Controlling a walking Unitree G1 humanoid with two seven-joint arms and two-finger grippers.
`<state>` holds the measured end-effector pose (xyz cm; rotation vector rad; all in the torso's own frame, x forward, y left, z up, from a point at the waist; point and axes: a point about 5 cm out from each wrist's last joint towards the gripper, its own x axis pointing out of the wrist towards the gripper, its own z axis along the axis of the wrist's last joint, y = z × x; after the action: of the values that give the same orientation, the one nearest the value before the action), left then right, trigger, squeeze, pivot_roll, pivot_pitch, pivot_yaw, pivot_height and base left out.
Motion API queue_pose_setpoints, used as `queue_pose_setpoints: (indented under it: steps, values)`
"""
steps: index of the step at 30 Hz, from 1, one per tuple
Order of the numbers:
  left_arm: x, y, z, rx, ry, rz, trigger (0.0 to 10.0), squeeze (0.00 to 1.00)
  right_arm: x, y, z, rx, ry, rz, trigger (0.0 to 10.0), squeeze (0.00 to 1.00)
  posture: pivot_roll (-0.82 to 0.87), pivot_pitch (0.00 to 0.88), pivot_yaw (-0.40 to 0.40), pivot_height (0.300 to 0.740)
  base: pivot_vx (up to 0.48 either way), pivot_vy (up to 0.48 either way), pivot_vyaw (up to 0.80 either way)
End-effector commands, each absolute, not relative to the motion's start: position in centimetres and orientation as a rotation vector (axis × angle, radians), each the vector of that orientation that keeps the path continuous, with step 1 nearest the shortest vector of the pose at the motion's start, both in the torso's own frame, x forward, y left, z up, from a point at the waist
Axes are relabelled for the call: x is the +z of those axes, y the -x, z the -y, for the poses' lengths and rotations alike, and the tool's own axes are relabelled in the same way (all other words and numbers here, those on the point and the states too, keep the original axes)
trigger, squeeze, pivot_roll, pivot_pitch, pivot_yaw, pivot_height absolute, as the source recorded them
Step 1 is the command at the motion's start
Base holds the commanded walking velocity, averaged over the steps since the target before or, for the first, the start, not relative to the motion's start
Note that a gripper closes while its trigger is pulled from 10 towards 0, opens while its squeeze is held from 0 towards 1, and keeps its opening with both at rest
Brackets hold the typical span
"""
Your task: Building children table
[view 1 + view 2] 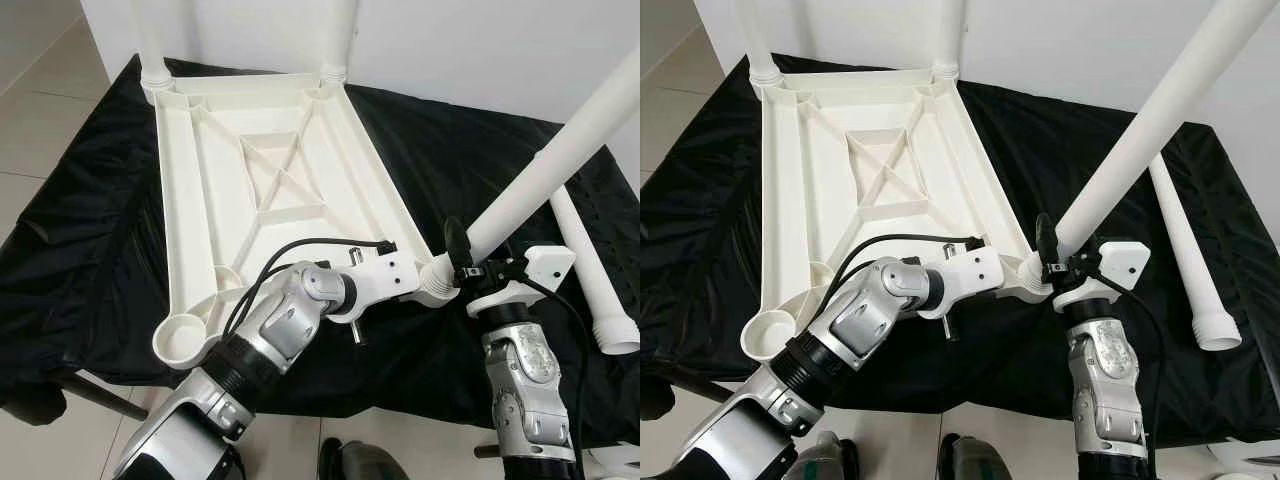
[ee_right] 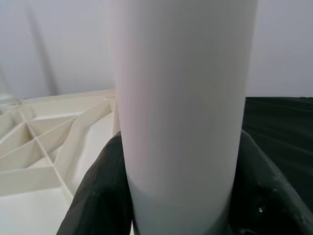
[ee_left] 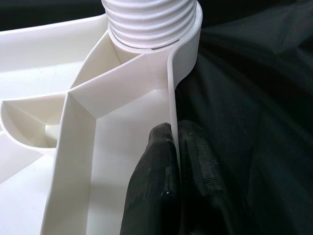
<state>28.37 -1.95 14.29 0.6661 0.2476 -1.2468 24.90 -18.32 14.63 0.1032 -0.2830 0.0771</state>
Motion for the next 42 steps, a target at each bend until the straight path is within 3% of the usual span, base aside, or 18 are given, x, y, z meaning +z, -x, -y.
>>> queue_pose_setpoints:
  steps: [1, 17, 32, 42]
  values:
    - [14.9, -29.0, 1.6, -1.140, -0.708, -0.199, 10.0, 0.00, 9.7, -24.0, 17.4, 0.062, -0.155, 0.023, 10.0, 0.00, -0.02, 0.117, -0.030, 0.740, 0.000, 0.000, 0.00]
    - [15.0, -28.7, 1.8, -1.157, -0.712, -0.199, 10.0, 0.00, 10.6, -24.1, 16.8, -0.119, -0.176, 0.044, 10.0, 0.00, -0.03, 0.120, -0.013, 0.740, 0.000, 0.000, 0.00]
    - [15.1, -28.9, 1.6, -1.147, -0.710, -0.201, 10.0, 0.00, 11.5, -24.8, 16.0, -0.323, -0.073, 0.036, 10.0, 0.00, -0.02, 0.125, -0.022, 0.740, 0.000, 0.000, 0.00]
    - [15.2, -28.8, 1.6, -1.145, -0.705, -0.201, 10.0, 0.00, 11.2, -24.5, 16.7, -0.480, -0.038, 0.001, 10.0, 0.00, -0.02, 0.126, -0.026, 0.740, 0.000, 0.000, 0.00]
